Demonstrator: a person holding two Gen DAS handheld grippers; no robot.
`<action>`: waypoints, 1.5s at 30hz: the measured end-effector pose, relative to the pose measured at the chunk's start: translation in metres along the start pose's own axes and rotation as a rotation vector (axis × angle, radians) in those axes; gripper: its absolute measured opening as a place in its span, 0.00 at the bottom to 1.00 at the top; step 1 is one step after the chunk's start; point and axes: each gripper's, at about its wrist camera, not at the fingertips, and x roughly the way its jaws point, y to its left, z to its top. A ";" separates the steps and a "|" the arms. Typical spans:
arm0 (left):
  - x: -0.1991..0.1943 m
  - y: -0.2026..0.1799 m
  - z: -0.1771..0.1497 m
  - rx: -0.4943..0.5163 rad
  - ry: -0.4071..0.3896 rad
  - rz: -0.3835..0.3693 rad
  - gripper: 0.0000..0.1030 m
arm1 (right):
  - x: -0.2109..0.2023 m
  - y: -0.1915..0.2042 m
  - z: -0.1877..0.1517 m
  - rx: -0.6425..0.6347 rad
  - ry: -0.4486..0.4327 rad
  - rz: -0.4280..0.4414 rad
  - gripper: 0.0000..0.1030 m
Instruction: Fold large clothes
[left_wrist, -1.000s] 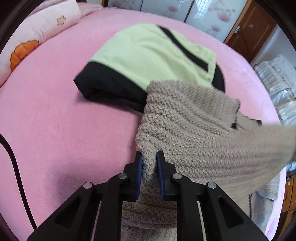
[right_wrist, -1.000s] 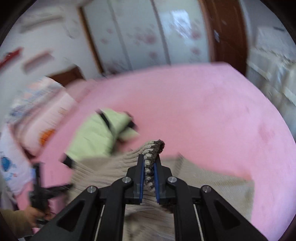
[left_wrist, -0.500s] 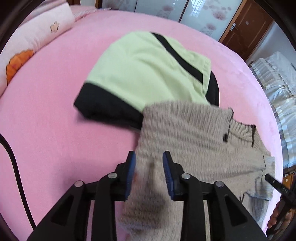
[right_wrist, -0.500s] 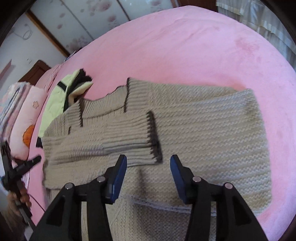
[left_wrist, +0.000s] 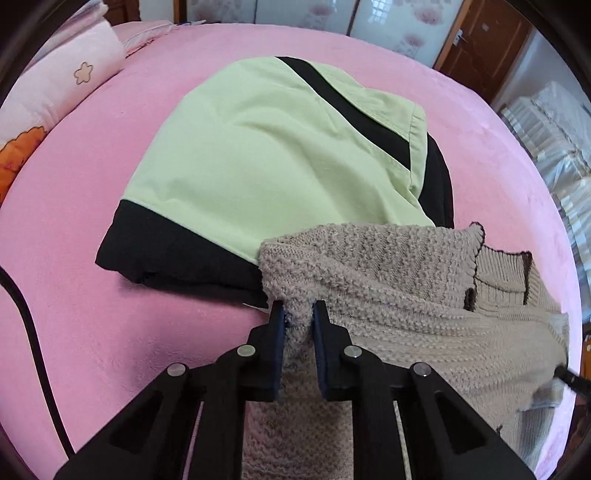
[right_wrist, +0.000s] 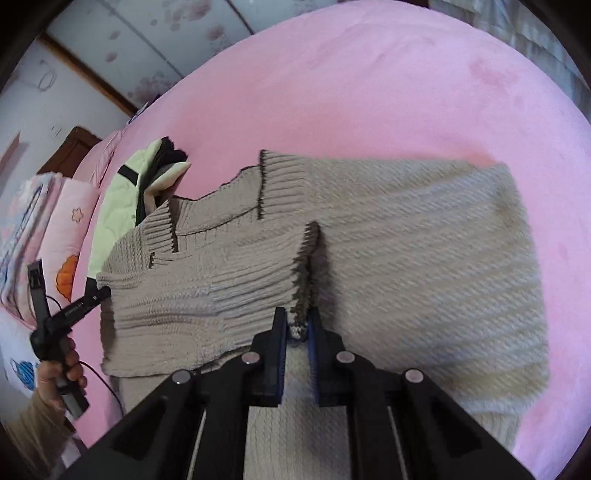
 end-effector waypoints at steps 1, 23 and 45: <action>0.001 0.000 -0.001 -0.009 -0.010 0.001 0.12 | 0.003 -0.003 -0.004 -0.004 0.016 -0.022 0.09; 0.003 -0.074 -0.069 0.152 0.268 -0.204 0.20 | 0.058 0.133 0.004 -0.321 0.011 0.039 0.31; 0.019 -0.078 -0.068 0.049 0.159 -0.218 0.20 | 0.095 0.142 -0.034 -0.299 -0.034 0.013 0.00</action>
